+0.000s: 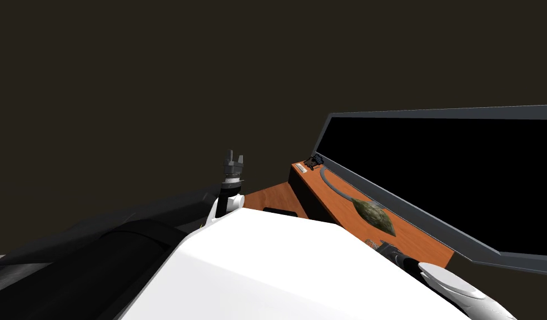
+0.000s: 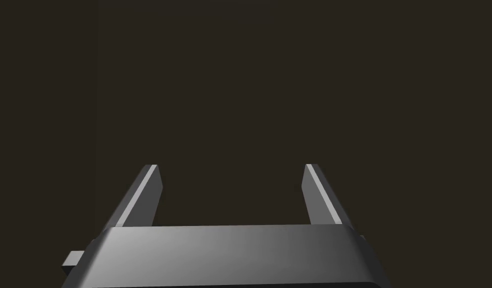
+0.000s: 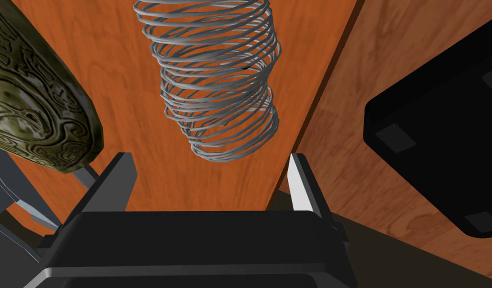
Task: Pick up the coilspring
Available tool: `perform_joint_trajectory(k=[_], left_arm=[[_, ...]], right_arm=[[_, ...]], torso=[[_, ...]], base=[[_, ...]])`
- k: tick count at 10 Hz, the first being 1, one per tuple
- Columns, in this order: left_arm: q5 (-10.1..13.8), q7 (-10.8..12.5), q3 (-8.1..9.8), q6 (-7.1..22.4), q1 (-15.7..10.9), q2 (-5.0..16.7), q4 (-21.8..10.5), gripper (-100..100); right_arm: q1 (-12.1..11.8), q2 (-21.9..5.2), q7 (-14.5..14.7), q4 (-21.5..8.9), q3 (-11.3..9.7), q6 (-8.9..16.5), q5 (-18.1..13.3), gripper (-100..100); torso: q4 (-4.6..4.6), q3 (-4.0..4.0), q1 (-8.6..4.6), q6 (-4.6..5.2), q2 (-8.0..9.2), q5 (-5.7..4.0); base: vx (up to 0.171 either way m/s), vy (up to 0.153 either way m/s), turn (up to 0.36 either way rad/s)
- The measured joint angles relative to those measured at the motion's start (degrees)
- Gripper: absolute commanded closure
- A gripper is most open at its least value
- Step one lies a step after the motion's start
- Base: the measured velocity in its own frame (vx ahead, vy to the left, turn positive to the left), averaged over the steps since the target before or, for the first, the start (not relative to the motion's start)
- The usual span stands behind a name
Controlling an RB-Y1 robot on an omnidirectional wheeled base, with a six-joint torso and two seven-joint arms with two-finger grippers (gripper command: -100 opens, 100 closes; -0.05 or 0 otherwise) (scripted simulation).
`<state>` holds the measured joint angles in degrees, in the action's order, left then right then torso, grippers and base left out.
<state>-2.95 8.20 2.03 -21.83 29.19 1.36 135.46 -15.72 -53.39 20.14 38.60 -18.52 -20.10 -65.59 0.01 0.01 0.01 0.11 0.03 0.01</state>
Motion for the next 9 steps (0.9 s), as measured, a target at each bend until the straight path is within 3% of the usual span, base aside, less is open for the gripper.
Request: perform_joint_trajectory(k=[9], left_arm=[[0.0, 0.0, 0.00, 0.0, 0.0, 0.0, 0.0, 0]], right_arm=[[8.9, 6.4, 6.1, -12.6, 5.3, -2.7, -4.4, -100]], torso=[[0.02, 0.06, -0.06, 0.00, 0.10, -0.01]], base=[[-0.019, -0.020, 0.009]])
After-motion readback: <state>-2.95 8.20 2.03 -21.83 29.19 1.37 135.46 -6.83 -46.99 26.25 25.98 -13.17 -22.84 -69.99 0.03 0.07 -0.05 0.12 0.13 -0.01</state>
